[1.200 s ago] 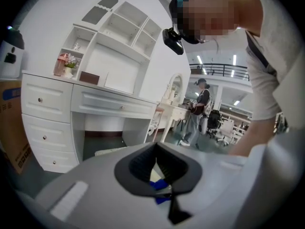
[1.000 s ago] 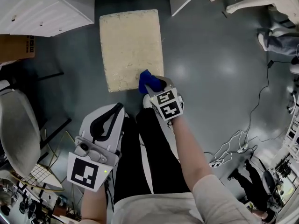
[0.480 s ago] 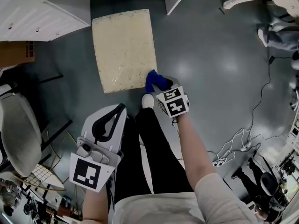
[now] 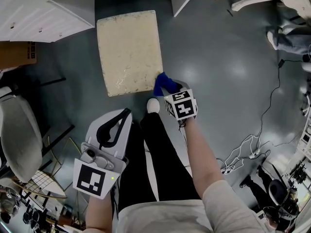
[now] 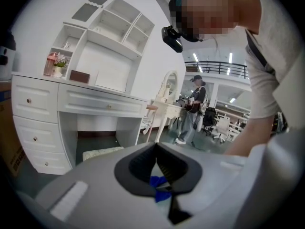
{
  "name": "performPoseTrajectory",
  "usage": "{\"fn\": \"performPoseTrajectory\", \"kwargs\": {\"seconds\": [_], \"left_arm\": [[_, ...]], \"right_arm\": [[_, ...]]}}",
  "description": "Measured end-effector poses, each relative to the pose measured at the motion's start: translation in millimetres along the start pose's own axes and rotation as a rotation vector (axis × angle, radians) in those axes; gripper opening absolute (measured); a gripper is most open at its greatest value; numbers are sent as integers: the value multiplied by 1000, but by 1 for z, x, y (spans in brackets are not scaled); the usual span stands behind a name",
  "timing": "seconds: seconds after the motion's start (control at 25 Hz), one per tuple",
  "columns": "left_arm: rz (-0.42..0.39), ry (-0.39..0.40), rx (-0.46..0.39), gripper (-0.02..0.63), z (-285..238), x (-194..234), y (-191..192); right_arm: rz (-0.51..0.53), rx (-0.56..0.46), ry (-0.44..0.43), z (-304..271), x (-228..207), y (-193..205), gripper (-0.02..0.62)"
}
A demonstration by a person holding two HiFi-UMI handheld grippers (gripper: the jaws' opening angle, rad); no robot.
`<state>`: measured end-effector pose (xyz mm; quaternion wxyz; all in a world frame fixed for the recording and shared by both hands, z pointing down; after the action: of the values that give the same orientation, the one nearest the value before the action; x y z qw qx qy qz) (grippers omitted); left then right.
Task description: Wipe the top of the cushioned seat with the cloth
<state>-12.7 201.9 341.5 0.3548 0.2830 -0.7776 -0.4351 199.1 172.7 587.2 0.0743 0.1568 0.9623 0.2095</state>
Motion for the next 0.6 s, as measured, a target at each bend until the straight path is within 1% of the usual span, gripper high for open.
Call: {"fn": "performPoseTrajectory", "kwargs": {"seconds": [0.12,0.32,0.44,0.6], "left_arm": [[-8,0,6,0,8,0,-2],[-18,-14,-18,0,23,2,-7],[-25,-14,-24,0,32,1,-13],[-10,-20,-29,0,46,-3,-22]], "right_arm": [[-36,-17,-13,10,4,0,124],[-105,-80,-18,32,12,-7,121],[-113,-116,-21,51,19,-17,121],[-109,-146,-20,81,33,-29,121]]}}
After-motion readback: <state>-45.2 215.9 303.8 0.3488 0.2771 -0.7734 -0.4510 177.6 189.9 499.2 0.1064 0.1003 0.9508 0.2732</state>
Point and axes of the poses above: the fingertips, and each gripper's own axes: z backward along the fingers, x to its left, y out of its underside, the point moved 9 cm from there along z, backward along the fingers, and after that the axes turned 10 degrees about y, right-handed, at the moved point
